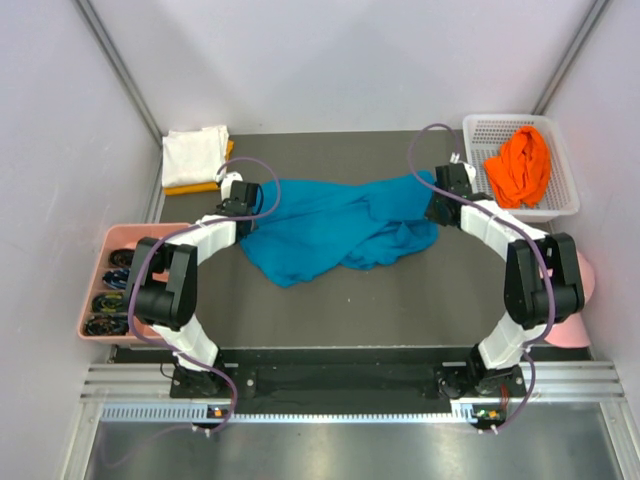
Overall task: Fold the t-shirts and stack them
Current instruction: Flatten out the tshirt
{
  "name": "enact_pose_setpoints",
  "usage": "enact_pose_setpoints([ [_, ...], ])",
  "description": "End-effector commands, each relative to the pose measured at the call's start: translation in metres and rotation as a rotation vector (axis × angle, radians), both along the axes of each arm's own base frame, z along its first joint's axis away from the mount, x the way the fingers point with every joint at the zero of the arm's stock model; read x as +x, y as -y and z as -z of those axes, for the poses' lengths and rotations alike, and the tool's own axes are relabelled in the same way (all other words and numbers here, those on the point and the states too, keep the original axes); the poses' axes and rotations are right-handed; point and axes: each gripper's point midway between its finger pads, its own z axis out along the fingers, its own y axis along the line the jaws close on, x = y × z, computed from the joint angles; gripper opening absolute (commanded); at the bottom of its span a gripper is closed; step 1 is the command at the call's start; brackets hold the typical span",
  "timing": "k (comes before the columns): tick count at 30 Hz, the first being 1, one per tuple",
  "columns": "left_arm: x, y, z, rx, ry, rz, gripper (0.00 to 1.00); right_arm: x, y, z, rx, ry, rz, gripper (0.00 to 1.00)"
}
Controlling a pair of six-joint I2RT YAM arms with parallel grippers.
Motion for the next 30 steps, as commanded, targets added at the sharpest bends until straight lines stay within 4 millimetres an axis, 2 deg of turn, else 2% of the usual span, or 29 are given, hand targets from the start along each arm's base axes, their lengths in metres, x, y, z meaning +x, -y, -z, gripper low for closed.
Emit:
enact_pose_setpoints([
  [1, 0.01, -0.003, -0.028, -0.002, 0.075, -0.015, 0.0, 0.009, 0.002, -0.029, -0.01, 0.08, 0.014, 0.0],
  [10, 0.01, -0.003, -0.027, -0.001, 0.073, -0.014, 0.0, 0.008, 0.006, -0.021, -0.024, 0.062, 0.02, 0.0],
  [16, 0.01, -0.002, -0.025, -0.004, 0.067, -0.011, 0.0, 0.011, 0.008, -0.005, -0.042, 0.029, 0.034, 0.0],
  [18, 0.011, -0.002, -0.024, -0.005, 0.065, -0.011, 0.0, 0.012, 0.005, 0.006, -0.038, 0.002, 0.029, 0.0],
  [21, 0.011, -0.002, -0.024, -0.005, 0.067, -0.011, 0.0, 0.016, 0.001, 0.016, -0.022, -0.016, 0.021, 0.11],
  [22, 0.011, -0.002, -0.023, -0.004, 0.064, -0.012, 0.0, 0.017, 0.0, 0.017, -0.019, -0.016, 0.019, 0.25],
  [23, 0.011, -0.003, -0.023, -0.003, 0.064, -0.011, 0.0, 0.017, 0.0, 0.02, -0.019, -0.022, 0.019, 0.32],
  [25, 0.01, -0.003, -0.023, 0.0, 0.061, -0.012, 0.0, 0.017, 0.0, 0.023, -0.017, -0.027, 0.02, 0.37],
  [30, 0.01, -0.003, -0.022, 0.001, 0.061, -0.012, 0.0, 0.017, 0.0, 0.025, -0.022, -0.027, 0.023, 0.4],
])
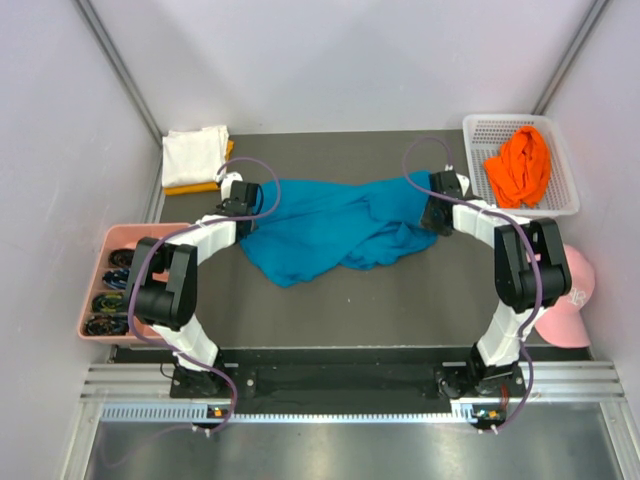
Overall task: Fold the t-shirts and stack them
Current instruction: Flatten out the tshirt
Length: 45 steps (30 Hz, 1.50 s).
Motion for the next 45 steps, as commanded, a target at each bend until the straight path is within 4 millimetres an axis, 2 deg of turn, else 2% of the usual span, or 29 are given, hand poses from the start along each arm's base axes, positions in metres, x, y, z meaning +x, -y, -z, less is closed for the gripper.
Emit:
enact_pose_setpoints([
  [1, 0.011, -0.003, -0.023, -0.002, 0.065, -0.012, 0.0, 0.022, -0.005, -0.019, 0.015, 0.077, 0.005, 0.4],
  [23, 0.009, -0.006, -0.021, 0.012, 0.061, -0.018, 0.0, 0.027, -0.014, -0.005, 0.045, 0.052, -0.024, 0.35],
  [31, 0.008, -0.006, -0.022, 0.015, 0.064, -0.02, 0.0, 0.027, -0.014, -0.003, 0.048, 0.048, -0.027, 0.23],
  [34, 0.008, -0.006, -0.022, 0.015, 0.063, -0.02, 0.0, 0.027, -0.013, -0.004, 0.045, 0.05, -0.027, 0.14],
  [37, 0.008, -0.006, -0.021, 0.014, 0.063, -0.019, 0.0, 0.026, -0.014, -0.005, 0.044, 0.05, -0.027, 0.0],
  [42, 0.008, -0.005, -0.025, 0.01, 0.07, -0.017, 0.0, 0.023, -0.01, -0.019, 0.033, 0.072, -0.022, 0.0],
  [43, 0.008, -0.006, -0.025, 0.01, 0.072, -0.019, 0.0, 0.024, -0.008, -0.03, 0.029, 0.096, -0.016, 0.0],
  [45, 0.009, -0.006, -0.028, 0.008, 0.077, -0.02, 0.0, 0.022, -0.006, -0.038, 0.021, 0.103, -0.019, 0.0],
])
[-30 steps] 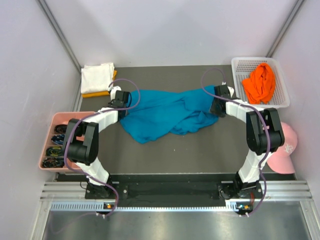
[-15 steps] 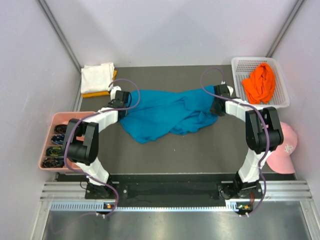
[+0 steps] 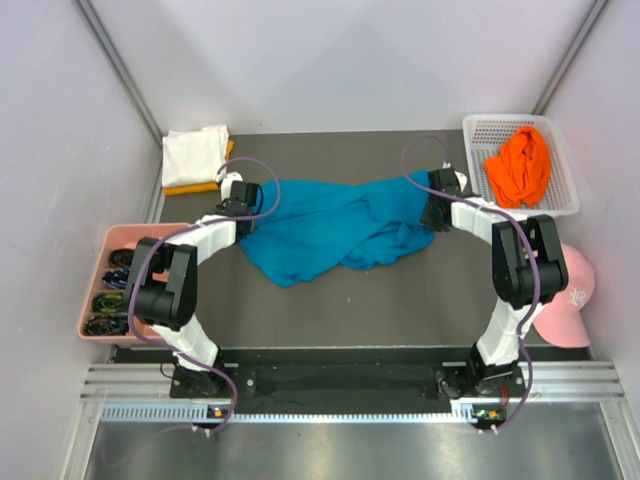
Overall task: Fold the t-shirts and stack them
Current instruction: Flatten out the tshirt
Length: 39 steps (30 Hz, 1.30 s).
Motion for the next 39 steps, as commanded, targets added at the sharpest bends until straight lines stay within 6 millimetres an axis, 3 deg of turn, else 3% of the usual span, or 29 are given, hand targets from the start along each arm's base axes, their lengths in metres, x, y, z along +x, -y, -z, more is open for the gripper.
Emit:
enact_pose_setpoints([
  [1, 0.009, -0.004, -0.028, 0.001, 0.077, -0.018, 0.0, 0.01, 0.002, -0.053, -0.003, 0.117, 0.003, 0.0],
  [8, 0.01, -0.002, -0.034, -0.017, 0.094, -0.014, 0.0, 0.007, 0.005, -0.1, -0.007, 0.196, 0.001, 0.0],
  [18, 0.008, -0.002, -0.052, -0.026, 0.127, -0.015, 0.0, -0.002, 0.01, -0.14, -0.012, 0.267, 0.004, 0.0],
  [24, 0.007, -0.005, -0.085, -0.023, 0.184, -0.022, 0.0, -0.008, 0.014, -0.173, -0.019, 0.332, 0.001, 0.0],
  [28, 0.007, -0.006, -0.118, -0.029, 0.249, -0.021, 0.0, -0.012, 0.021, -0.21, -0.038, 0.415, 0.004, 0.0],
  [36, 0.012, -0.007, -0.172, -0.034, 0.355, -0.011, 0.0, -0.021, 0.039, -0.309, -0.094, 0.603, 0.049, 0.0],
  [39, 0.012, -0.006, -0.189, -0.034, 0.389, -0.004, 0.0, -0.026, 0.043, -0.327, -0.096, 0.635, 0.059, 0.0],
])
